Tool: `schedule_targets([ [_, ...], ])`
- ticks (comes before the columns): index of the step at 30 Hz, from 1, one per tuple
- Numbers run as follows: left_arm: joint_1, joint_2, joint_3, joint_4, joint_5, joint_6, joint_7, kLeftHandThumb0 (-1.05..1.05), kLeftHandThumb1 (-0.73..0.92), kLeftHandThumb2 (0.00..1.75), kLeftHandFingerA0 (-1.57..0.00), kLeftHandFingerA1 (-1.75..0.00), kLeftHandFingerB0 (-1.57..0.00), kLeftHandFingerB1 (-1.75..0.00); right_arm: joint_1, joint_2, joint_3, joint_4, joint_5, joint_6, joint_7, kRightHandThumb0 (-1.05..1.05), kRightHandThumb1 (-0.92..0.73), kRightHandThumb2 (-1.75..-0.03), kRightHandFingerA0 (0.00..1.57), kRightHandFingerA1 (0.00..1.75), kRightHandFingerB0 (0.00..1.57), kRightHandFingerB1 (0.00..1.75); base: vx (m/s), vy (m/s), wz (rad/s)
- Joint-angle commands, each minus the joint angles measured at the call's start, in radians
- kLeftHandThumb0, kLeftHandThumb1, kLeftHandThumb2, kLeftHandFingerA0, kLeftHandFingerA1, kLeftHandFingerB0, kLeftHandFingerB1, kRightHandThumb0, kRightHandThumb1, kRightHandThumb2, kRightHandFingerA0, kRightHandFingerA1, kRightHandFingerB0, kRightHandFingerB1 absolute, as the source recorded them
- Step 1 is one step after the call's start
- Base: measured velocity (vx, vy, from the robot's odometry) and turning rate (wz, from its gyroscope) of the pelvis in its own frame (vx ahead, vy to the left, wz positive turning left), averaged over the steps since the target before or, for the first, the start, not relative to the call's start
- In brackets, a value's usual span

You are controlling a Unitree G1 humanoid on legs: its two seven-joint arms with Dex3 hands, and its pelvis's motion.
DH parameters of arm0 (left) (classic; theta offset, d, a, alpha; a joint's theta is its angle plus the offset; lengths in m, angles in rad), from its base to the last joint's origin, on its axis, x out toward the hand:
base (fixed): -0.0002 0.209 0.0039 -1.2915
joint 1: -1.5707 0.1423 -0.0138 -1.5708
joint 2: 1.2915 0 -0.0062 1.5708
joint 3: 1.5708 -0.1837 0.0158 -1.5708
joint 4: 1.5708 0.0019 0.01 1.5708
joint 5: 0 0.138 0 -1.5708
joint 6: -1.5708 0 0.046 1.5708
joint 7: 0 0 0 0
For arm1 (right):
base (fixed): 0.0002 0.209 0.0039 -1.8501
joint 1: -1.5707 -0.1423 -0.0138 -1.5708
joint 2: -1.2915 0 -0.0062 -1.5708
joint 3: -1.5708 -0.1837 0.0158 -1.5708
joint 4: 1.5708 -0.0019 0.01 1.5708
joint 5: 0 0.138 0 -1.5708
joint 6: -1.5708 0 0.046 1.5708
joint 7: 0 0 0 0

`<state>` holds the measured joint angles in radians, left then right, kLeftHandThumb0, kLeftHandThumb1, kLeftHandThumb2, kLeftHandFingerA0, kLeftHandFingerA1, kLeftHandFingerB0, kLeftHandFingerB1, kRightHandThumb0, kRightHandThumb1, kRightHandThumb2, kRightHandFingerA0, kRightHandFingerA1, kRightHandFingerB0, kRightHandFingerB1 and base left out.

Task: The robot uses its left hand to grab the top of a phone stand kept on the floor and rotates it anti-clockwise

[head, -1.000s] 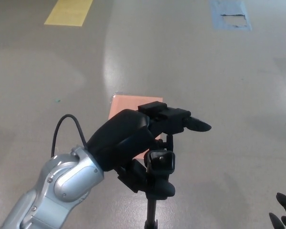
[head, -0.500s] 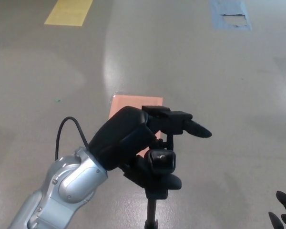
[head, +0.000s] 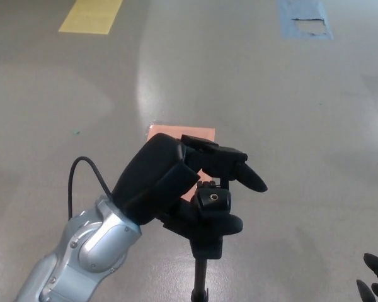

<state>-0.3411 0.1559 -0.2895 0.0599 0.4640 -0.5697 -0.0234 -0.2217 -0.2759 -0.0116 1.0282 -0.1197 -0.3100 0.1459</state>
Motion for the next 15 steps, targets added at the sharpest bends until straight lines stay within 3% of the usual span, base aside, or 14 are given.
schedule_targets([
  [1, -0.004, 0.005, 0.008, 0.005, 0.031, -0.022, 0.041, -0.59, 0.48, 0.56, -1.07, -0.6, -1.0, -0.54, -0.006, -0.014, -0.005, 0.006, 0.006, 0.006, 0.0, -0.71, -0.73, -0.94, 0.0, 0.25, 0.0, 0.12, 0.0, 0.0, 0.0],
  [3, -0.005, 0.007, 0.006, 0.001, 0.031, -0.016, 0.039, -0.62, 0.46, 0.55, -1.06, -0.59, -1.0, -0.53, -0.008, -0.016, -0.002, 0.005, 0.0, 0.006, -0.005, -0.73, -0.73, -0.95, 0.0, 0.25, 0.0, 0.13, 0.0, 0.0, 0.0],
  [4, -0.006, 0.01, 0.006, 0.004, 0.027, -0.021, 0.036, -0.67, 0.35, 0.8, -0.96, -0.69, -0.92, -0.64, -0.008, -0.017, 0.0, 0.005, -0.002, 0.004, -0.005, -0.72, -0.74, -0.93, 0.0, 0.24, 0.0, 0.12, 0.0, 0.0, 0.0],
  [8, -0.004, 0.012, 0.006, 0.004, 0.014, -0.022, 0.03, -0.71, 0.36, 0.81, -0.97, -0.69, -0.93, -0.63, -0.007, -0.019, 0.005, 0.001, -0.007, 0.0, -0.005, -0.72, -0.74, -0.94, 0.0, 0.24, 0.0, 0.13, 0.0, 0.0, 0.0],
  [9, -0.003, 0.012, 0.006, 0.003, 0.013, -0.019, 0.029, -0.75, 0.37, 0.8, -0.98, -0.68, -0.93, -0.62, -0.006, -0.019, 0.006, -0.001, -0.008, 0.001, -0.006, -0.68, -0.92, -0.76, 0.02, 0.22, 0.0, 0.1, 0.0, 0.0, 0.0],
  [13, -0.003, 0.009, 0.007, 0.007, 0.009, -0.021, 0.032, -0.75, 0.36, 0.8, -1.0, -0.69, -0.94, -0.62, -0.007, -0.019, 0.006, -0.002, -0.004, 0.0, -0.004, -0.68, -0.92, -0.75, 0.02, 0.22, 0.0, 0.1, 0.0, 0.0, 0.0],
  [14, 0.0, 0.006, 0.007, 0.004, 0.001, -0.013, 0.025, -0.64, 0.43, 0.54, -1.1, -0.59, -1.0, -0.52, -0.009, -0.019, 0.005, 0.002, -0.002, 0.0, -0.003, -0.73, -0.75, -0.96, 0.0, 0.24, 0.0, 0.14, 0.0, 0.0, 0.0],
  [15, 0.001, 0.006, 0.007, 0.003, -0.001, -0.01, 0.024, -0.64, 0.43, 0.54, -1.1, -0.59, -1.0, -0.52, -0.01, -0.019, 0.004, 0.003, -0.002, 0.0, -0.002, -0.73, -0.75, -0.96, 0.0, 0.24, 0.0, 0.14, 0.0, 0.0, 0.0],
])
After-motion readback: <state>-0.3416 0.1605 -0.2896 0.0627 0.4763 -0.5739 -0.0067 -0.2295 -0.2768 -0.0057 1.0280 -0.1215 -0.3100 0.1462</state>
